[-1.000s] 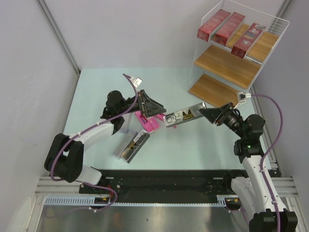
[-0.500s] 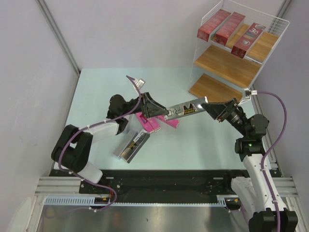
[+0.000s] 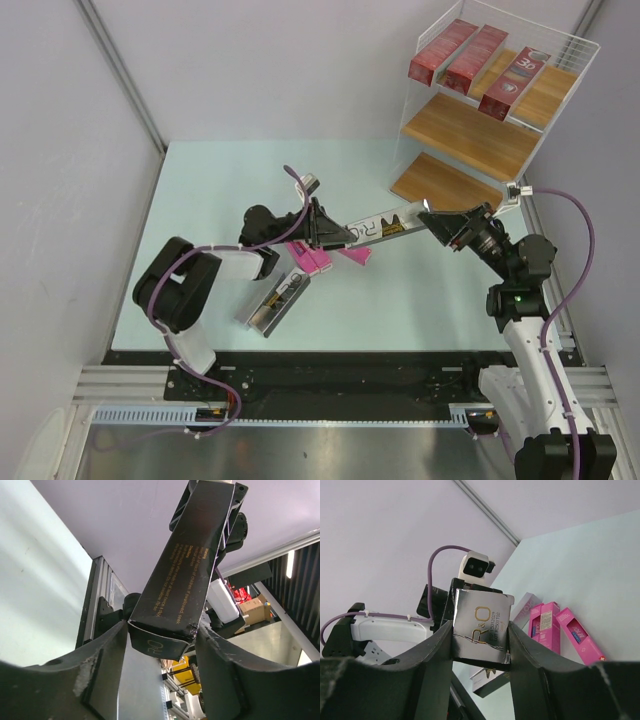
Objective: Place and organize the toothpastes onto the shelf
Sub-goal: Pick up the toothpaste from the center of the board.
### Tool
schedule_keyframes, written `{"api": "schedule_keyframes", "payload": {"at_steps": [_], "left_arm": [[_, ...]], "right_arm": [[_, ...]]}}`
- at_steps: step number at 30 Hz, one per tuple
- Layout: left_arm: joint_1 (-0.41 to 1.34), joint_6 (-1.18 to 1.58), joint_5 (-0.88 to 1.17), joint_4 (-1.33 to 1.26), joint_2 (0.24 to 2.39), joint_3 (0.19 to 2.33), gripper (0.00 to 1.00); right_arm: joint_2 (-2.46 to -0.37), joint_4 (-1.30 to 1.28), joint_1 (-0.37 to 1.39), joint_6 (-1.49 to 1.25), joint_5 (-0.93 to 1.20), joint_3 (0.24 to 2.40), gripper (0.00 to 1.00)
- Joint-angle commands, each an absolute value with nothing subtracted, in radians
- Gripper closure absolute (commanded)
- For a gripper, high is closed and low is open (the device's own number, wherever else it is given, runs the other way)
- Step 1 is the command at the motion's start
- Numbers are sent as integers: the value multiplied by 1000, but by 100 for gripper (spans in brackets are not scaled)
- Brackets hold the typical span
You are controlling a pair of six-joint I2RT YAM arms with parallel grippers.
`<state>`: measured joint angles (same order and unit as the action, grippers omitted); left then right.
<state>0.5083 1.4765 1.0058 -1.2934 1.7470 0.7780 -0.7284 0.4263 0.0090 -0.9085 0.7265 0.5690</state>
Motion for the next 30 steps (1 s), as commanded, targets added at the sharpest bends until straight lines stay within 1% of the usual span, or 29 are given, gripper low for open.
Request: {"api": "schedule_keyframes", "payload": {"at_steps": [1, 3, 4, 7, 8, 9, 11, 12, 14, 15, 16, 18, 19, 21, 22, 23, 24, 28, 30], "left_arm": [[508, 1485, 983, -1703, 1715, 785, 48], [508, 1465, 977, -1678, 1707, 787, 55], [509, 1462, 973, -1677, 1707, 787, 62], [509, 1462, 962, -1680, 1712, 790, 70], [509, 1462, 959, -1681, 1713, 790, 71], [509, 1460, 957, -1680, 1713, 792, 71], [509, 1453, 947, -1677, 1710, 793, 73], [509, 1445, 945, -1657, 1703, 795, 74], [509, 1411, 925, -1626, 1691, 795, 75], [509, 1396, 914, -1583, 1678, 795, 76], [509, 1366, 905, -1562, 1671, 795, 77], [509, 1333, 859, -1479, 1655, 793, 81], [508, 1298, 848, -1454, 1643, 796, 82], [508, 1264, 806, -1370, 1631, 798, 83], [508, 1238, 790, -1349, 1620, 799, 84], [508, 1227, 775, -1310, 1614, 798, 84], [509, 1217, 749, -1292, 1609, 799, 85], [509, 1166, 698, -1189, 1601, 819, 86], [512, 1155, 677, -1131, 1600, 834, 87]], "right_arm": [[-715, 482, 6, -919, 729, 626, 82], [-716, 471, 8, -908, 724, 626, 80], [-718, 463, 8, -905, 724, 626, 79], [-716, 430, 8, -884, 712, 626, 74], [-716, 420, 8, -877, 703, 627, 73], [-715, 398, 8, -871, 696, 626, 62], [-710, 373, 8, -859, 672, 627, 54], [-707, 342, 8, -853, 663, 626, 43], [-698, 302, 8, -824, 628, 635, 36], [-692, 235, 8, -806, 611, 646, 29], [-689, 198, 8, -789, 591, 655, 25], [-678, 73, 6, -732, 517, 689, 18], [-672, 28, 8, -718, 484, 701, 16], [-644, -108, 8, -684, 373, 735, 8], [-632, -153, 8, -674, 332, 748, 6], [-608, -197, 8, -664, 236, 761, 4], [-592, -275, 8, -648, 185, 784, 1], [-531, -411, 8, -614, -85, 810, 0], [-500, -457, 8, -612, -149, 815, 1]]}}
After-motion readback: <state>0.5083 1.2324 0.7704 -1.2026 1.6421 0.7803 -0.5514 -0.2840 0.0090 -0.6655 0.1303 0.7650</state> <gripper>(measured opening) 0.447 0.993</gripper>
